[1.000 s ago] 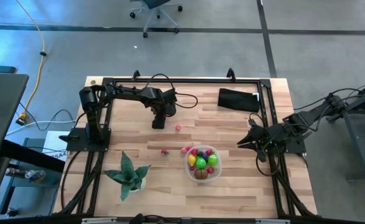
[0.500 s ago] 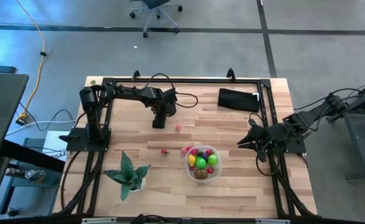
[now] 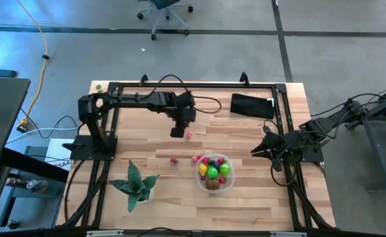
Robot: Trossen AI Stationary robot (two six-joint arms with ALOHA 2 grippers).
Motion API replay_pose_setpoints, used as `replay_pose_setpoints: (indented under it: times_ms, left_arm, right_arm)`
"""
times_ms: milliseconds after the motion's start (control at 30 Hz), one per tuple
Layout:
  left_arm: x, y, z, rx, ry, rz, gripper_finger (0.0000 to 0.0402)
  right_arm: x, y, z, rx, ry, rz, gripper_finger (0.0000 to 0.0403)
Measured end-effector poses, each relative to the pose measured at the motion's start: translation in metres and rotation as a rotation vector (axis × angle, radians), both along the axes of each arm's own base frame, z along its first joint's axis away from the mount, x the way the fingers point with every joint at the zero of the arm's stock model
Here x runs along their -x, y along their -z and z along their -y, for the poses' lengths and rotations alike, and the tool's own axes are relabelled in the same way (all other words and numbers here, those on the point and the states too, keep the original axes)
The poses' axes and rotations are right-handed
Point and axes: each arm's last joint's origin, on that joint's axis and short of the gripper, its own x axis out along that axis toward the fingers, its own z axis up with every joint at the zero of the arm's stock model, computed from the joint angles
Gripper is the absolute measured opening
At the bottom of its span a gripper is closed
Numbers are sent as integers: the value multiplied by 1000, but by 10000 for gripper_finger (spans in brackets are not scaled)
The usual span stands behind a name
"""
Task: Pick and placing Produce into tupperware
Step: Put the top cherry into the transparent bin, then put the top apricot into the transparent bin
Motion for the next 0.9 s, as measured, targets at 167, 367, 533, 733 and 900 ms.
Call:
replay_pose_setpoints:
  times_ms: [167, 367, 533, 733, 900]
  left_arm:
    - [-35, -36, 48, -39, 114, 132, 101]
    - [-74, -37, 113, -73, 196, 158, 119]
    - [-100, -14, 151, -49, 282, 115, 134]
    - [-118, 2, 165, -59, 313, 91, 96]
    - [-117, 4, 165, -62, 313, 74, 77]
  right_arm:
    - [0, 0, 0, 0, 0, 0, 51]
    - [0, 0, 0, 0, 0, 0, 51]
    - [0, 0, 0, 0, 0, 0, 51]
    - [0, 0, 0, 3, 0, -5, 51]
    - [0, 1, 0, 4, 1, -7, 51]
